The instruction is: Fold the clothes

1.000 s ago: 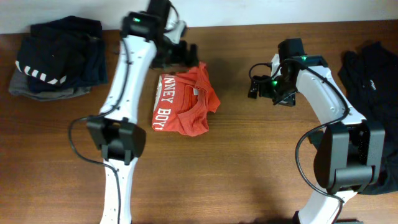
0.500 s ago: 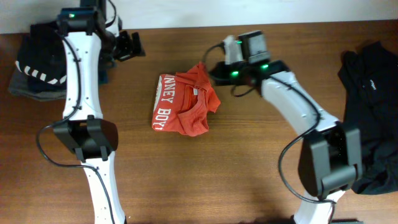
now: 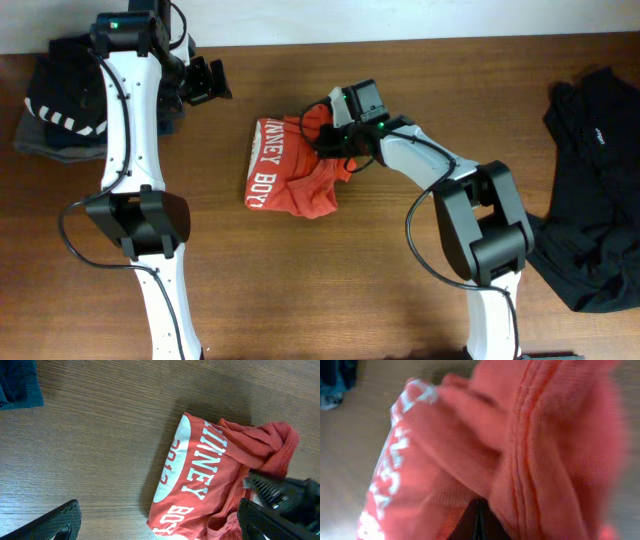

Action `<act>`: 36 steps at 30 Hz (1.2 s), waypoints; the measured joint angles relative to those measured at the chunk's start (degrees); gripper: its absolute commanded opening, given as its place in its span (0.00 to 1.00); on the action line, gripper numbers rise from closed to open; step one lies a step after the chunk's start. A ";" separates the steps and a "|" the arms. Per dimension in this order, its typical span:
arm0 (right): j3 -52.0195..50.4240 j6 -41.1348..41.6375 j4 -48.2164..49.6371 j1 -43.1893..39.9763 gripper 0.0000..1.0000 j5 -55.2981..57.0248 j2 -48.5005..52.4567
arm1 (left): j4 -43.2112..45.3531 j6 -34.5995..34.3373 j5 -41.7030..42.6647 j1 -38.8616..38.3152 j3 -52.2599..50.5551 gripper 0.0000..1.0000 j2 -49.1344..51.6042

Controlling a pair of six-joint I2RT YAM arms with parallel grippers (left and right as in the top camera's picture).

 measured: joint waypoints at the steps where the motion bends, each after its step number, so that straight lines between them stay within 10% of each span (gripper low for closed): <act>1: 0.00 -0.48 0.15 -0.76 0.04 0.31 0.00 | -0.02 0.00 0.00 -0.04 0.00 0.99 0.00; 14: 1.97 -4.66 -4.59 -10.99 0.04 1.81 0.00 | 0.00 0.04 -0.68 -2.38 0.02 0.99 0.00; 23: 17.00 -8.68 -26.80 -9.55 0.11 -9.92 -0.20 | 0.11 0.04 -3.34 -3.67 0.00 0.99 0.00; 36: 17.97 -9.88 -29.88 -0.76 0.13 -11.56 2.62 | 0.87 0.04 -3.87 -3.78 0.00 0.99 0.00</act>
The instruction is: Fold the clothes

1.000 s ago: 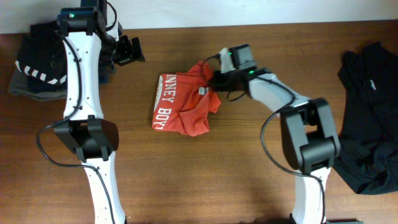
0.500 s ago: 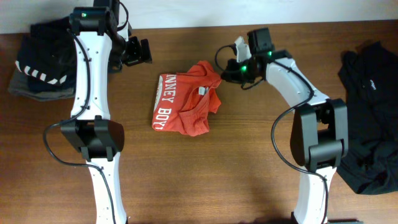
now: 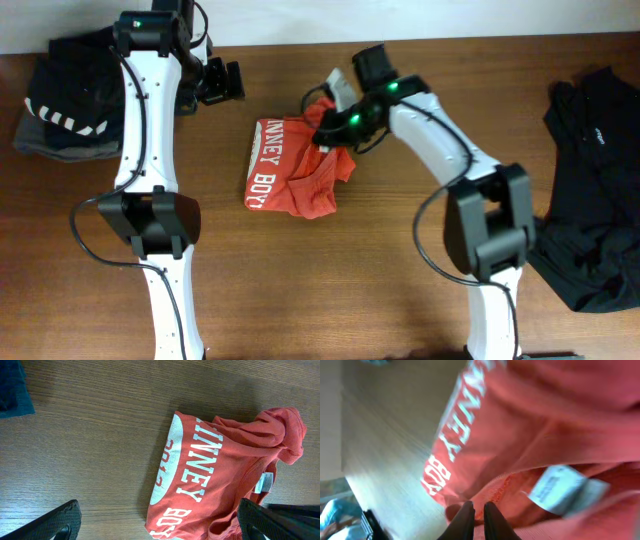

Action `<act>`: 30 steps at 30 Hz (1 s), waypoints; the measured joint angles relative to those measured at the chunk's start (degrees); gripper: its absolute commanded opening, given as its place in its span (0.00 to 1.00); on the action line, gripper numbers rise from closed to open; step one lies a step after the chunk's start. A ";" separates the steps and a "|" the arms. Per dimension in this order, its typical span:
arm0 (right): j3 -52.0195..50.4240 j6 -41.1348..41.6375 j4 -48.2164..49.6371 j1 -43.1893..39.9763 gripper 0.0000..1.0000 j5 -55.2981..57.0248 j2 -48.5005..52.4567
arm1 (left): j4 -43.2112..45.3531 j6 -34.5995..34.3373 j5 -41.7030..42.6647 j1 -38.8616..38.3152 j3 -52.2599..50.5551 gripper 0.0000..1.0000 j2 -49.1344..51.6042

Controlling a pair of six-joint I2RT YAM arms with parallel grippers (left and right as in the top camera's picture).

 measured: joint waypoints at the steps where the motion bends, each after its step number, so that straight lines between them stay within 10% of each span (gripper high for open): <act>1: -0.02 0.61 -0.70 0.44 0.13 0.13 1.16 | 0.00 0.02 0.00 0.00 0.00 0.99 0.00; 25: 2.01 4.09 -22.40 -11.69 0.09 13.11 5.33 | -0.46 0.00 -0.85 -0.04 0.00 0.99 0.00; 30: 6.67 -0.63 -21.88 -9.51 0.22 6.64 4.04 | -0.44 0.00 -1.09 -0.04 0.00 0.99 0.00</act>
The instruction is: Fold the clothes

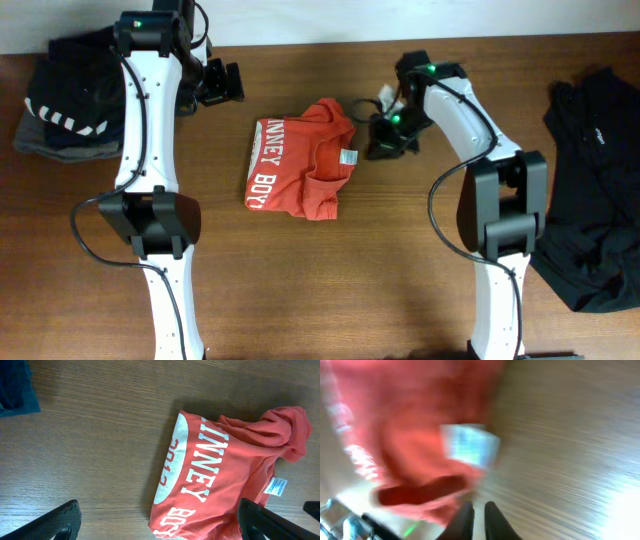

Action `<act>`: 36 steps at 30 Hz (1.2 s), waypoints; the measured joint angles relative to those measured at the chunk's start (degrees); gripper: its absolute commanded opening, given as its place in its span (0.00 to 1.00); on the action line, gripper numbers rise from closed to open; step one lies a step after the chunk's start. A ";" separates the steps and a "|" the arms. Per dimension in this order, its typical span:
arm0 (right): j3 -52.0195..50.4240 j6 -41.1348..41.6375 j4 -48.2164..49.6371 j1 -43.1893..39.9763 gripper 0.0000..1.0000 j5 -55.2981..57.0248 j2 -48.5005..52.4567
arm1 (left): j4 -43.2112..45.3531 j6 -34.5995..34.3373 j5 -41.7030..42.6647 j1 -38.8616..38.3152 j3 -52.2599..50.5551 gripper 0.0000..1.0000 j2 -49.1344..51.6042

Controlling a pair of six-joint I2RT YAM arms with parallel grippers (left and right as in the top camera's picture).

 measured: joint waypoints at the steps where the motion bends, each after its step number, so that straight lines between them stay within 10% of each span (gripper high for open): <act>1: 0.44 -0.68 0.39 0.92 0.27 -1.03 -0.39 | 0.00 0.00 0.00 0.00 0.00 0.99 0.00; 7: 0.96 -2.54 2.12 8.15 0.97 -3.17 -1.05 | 0.00 0.00 -0.15 0.00 0.00 0.99 0.00; 13: 0.98 -0.35 2.97 12.92 0.94 0.37 -1.05 | -0.15 0.02 -0.17 0.00 0.00 0.99 0.00; 19: 0.96 1.03 4.24 12.35 0.71 2.38 -1.01 | -0.28 0.00 -0.17 0.00 0.00 0.99 0.00; 36: -1.90 1.55 6.23 15.30 0.70 3.19 -0.92 | -0.28 0.02 -0.17 0.00 0.02 0.99 0.00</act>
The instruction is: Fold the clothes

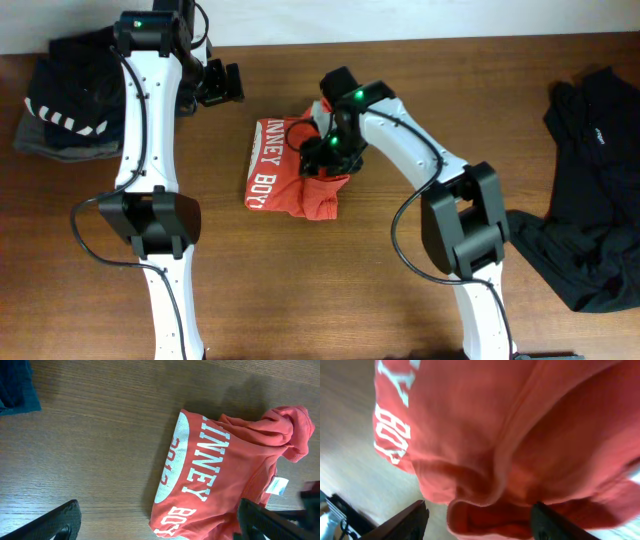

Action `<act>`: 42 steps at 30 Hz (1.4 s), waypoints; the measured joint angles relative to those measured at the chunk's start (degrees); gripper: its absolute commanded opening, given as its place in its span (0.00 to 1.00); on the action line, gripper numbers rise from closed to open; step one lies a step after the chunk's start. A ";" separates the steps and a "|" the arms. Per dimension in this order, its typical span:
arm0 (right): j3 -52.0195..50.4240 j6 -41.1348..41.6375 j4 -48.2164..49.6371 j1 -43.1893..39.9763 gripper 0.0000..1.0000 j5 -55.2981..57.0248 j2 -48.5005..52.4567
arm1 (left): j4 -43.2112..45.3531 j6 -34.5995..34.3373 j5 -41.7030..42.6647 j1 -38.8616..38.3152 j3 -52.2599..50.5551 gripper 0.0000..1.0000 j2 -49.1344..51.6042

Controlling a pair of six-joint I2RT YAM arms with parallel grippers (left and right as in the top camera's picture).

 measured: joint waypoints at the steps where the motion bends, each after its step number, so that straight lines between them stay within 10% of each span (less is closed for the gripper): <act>1: -0.42 0.02 -0.02 0.44 0.69 0.00 0.00 | 0.02 -0.02 0.00 0.00 -0.02 0.99 0.00; 9: -1.99 0.50 -0.66 1.68 0.34 2.58 0.04 | 0.02 -0.02 -0.02 0.00 -0.02 0.99 0.00; 27: -1.14 3.48 -12.55 -0.85 0.07 18.80 0.09 | 0.00 0.00 -0.90 0.00 -0.02 0.99 0.00; 31: 1.51 3.34 -15.06 -0.98 0.28 23.87 0.09 | 0.00 -0.02 -0.90 0.00 -0.02 0.99 0.00; 34: 3.28 3.69 -15.80 -1.27 0.92 25.81 0.09 | -0.07 0.00 -0.90 0.00 -0.02 0.99 0.00; 42: 6.54 3.48 -15.98 -6.62 0.99 28.02 0.09 | 2.64 5.60 6.29 0.02 -4.79 0.99 0.00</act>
